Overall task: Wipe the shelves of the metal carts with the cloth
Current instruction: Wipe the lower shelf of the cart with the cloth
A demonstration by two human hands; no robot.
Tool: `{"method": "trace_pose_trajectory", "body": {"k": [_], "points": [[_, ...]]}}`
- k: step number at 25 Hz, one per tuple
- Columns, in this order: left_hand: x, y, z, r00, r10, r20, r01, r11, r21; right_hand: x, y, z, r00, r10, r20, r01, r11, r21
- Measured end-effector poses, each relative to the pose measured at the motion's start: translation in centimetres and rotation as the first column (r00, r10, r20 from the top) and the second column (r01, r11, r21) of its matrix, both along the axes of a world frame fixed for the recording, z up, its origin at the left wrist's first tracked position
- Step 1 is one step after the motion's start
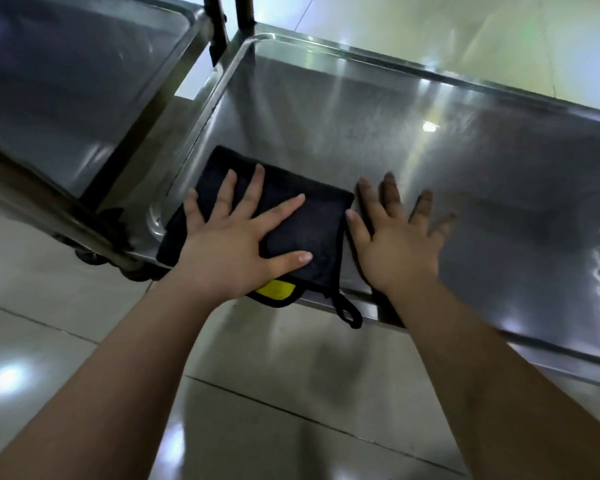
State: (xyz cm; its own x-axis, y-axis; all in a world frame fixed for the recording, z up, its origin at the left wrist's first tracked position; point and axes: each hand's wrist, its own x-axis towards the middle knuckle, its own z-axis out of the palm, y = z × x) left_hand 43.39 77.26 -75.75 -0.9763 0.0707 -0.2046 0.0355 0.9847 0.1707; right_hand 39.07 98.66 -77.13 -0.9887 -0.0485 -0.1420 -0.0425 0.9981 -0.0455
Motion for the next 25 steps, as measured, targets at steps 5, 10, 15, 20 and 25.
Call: {"method": "trace_pose_trajectory", "body": {"k": [5, 10, 15, 20, 25], "points": [[-7.6, -1.7, -0.4, 0.998, 0.052, -0.027, -0.054, 0.994, -0.091, -0.2, 0.3, -0.6, 1.0, -0.016, 0.001, 0.016, 1.0, 0.018], [-16.0, -1.0, -0.1, 0.999, -0.011, -0.03, 0.009, 0.999, -0.042, -0.2, 0.3, -0.5, 1.0, -0.018, 0.003, 0.018, 1.0, 0.014], [-14.7, -0.4, 0.7, 0.999, 0.025, 0.028, -0.023, 0.999, -0.042, -0.2, 0.5, -0.3, 1.0, -0.019, 0.012, 0.019, 1.0, -0.009], [-2.0, -2.3, 0.6, 0.994, 0.06, 0.086, -0.054, 0.996, -0.076, -0.2, 0.6, -0.5, 1.0, -0.021, 0.0, 0.021, 1.0, 0.009], [0.9, -2.5, 0.9, 0.99, 0.101, 0.104, -0.09, 0.991, -0.104, -0.4, 0.9, 0.6, 0.996, 0.049, 0.078, -0.051, 0.998, 0.029]]}}
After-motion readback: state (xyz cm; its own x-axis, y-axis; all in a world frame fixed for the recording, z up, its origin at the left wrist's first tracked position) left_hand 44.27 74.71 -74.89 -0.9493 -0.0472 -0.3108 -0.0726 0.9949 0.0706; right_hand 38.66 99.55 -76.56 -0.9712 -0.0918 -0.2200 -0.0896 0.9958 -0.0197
